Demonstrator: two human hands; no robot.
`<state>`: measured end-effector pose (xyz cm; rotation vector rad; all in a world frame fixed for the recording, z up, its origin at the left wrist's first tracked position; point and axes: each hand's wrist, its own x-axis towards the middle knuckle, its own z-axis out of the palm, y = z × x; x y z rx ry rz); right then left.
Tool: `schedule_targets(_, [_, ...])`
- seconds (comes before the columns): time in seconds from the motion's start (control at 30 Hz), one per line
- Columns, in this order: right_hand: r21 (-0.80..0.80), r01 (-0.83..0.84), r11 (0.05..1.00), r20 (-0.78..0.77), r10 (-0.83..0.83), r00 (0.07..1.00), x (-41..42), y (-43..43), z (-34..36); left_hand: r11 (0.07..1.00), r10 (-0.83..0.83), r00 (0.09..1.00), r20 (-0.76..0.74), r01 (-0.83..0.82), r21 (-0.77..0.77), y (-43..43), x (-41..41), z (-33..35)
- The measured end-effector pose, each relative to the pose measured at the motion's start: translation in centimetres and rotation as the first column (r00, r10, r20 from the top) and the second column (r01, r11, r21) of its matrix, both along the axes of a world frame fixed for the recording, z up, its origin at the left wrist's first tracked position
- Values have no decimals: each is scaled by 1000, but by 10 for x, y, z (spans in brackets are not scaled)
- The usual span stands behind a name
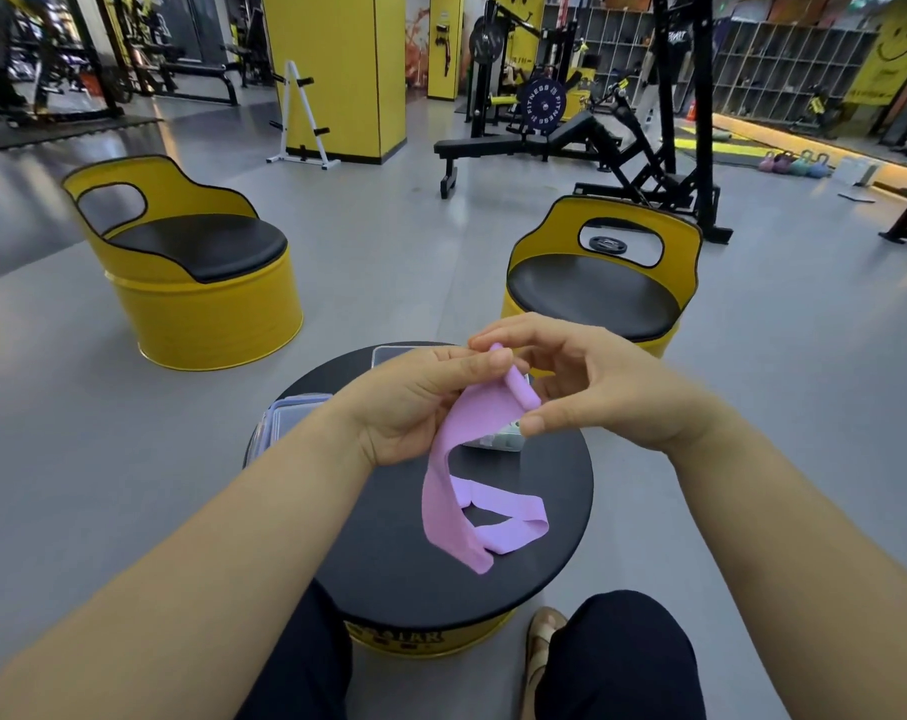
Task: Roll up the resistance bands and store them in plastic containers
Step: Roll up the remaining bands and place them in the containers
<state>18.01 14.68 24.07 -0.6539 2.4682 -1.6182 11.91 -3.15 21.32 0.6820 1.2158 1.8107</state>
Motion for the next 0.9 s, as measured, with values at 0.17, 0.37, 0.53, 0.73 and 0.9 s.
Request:
schedule_targets(0.17, [-10, 0, 1000, 35, 0, 999, 0, 1, 1, 999, 43, 999, 8, -43, -25, 1, 2, 1])
schedule_targets(0.37, [41, 62, 997, -57, -59, 997, 2, 1, 6, 998, 44, 999, 20, -43, -42, 0, 2, 3])
schedule_targets(0.53, [5, 106, 994, -112, -105, 988, 3, 0, 5, 993, 96, 994, 43, -93, -66, 4, 7, 7])
schedule_targets(0.73, [88, 97, 991, -122, -85, 989, 4, 0, 10, 998, 55, 994, 97, -55, 4, 6, 8, 6])
schedule_targets(0.9, [62, 105, 993, -114, -97, 989, 4, 3, 11, 996, 85, 995, 49, -84, -32, 11, 11, 10])
